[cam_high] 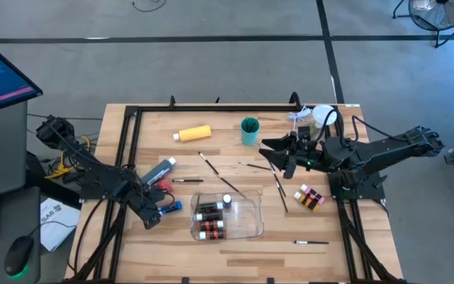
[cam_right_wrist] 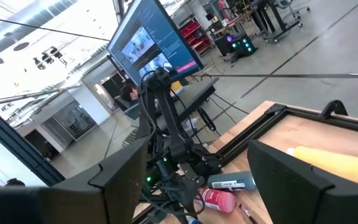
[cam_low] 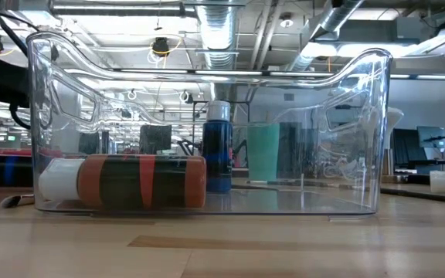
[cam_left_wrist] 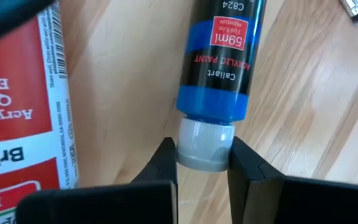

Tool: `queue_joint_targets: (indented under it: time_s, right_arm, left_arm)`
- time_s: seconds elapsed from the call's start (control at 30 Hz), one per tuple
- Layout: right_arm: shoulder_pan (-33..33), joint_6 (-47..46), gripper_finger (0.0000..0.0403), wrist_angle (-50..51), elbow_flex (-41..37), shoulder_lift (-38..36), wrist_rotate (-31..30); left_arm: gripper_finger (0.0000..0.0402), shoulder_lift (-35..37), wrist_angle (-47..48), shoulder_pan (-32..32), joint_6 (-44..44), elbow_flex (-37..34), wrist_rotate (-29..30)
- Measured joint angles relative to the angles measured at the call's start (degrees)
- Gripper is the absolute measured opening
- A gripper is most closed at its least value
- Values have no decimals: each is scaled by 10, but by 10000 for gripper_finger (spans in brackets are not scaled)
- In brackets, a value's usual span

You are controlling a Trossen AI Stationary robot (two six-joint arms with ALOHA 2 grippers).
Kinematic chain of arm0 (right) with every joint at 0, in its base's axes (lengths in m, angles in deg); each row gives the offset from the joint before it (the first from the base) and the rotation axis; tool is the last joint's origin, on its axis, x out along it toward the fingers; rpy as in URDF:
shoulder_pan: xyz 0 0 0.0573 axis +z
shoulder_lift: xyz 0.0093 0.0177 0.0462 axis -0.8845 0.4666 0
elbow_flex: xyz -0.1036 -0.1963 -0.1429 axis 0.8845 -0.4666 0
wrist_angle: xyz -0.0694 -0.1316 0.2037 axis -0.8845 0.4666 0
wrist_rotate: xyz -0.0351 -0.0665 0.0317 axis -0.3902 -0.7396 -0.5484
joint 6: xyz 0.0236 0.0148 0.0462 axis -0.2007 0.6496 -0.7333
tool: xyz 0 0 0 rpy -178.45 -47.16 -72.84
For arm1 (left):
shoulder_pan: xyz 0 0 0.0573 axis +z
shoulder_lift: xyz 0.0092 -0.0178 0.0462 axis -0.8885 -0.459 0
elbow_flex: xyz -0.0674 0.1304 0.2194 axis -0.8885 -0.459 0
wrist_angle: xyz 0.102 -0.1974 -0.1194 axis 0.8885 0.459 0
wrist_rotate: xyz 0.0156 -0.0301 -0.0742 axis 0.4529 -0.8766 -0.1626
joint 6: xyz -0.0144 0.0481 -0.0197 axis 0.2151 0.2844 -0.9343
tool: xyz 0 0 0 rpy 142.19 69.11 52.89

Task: Pick & Place Paint Supplies
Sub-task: Put the blue paint bottle into the transparent bin

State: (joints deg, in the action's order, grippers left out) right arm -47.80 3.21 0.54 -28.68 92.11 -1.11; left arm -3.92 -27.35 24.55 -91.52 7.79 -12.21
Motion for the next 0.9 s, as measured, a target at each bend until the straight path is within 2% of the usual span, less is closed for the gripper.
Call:
queue_joint_targets:
  time_s: [0.17, 0.27, 0.53, 0.63, 0.73, 0.9]
  right_arm:
    - [-7, 0, 270, -5, 1, 9, 0]
    - [-16, -24, 270, -2, 0, 20, 22]
    - [-65, -88, 270, -11, 8, 109, 211]
    - [-76, -61, 270, -9, 35, 145, 279]
    - [-84, -16, 270, 14, 86, 176, 321]
    - [-102, 67, 270, 177, 204, 228, 355]
  left_arm:
    - [28, 0, -6, 0, 0, 0, 0]
    - [28, 0, -6, 0, -2, 4, 0]
    - [28, 2, -5, 0, 0, 33, -1]
    - [28, 2, -1, 0, 1, 41, -19]
    - [28, 2, 9, 0, 1, 51, -35]
    - [28, 5, 24, 0, 5, 75, -36]
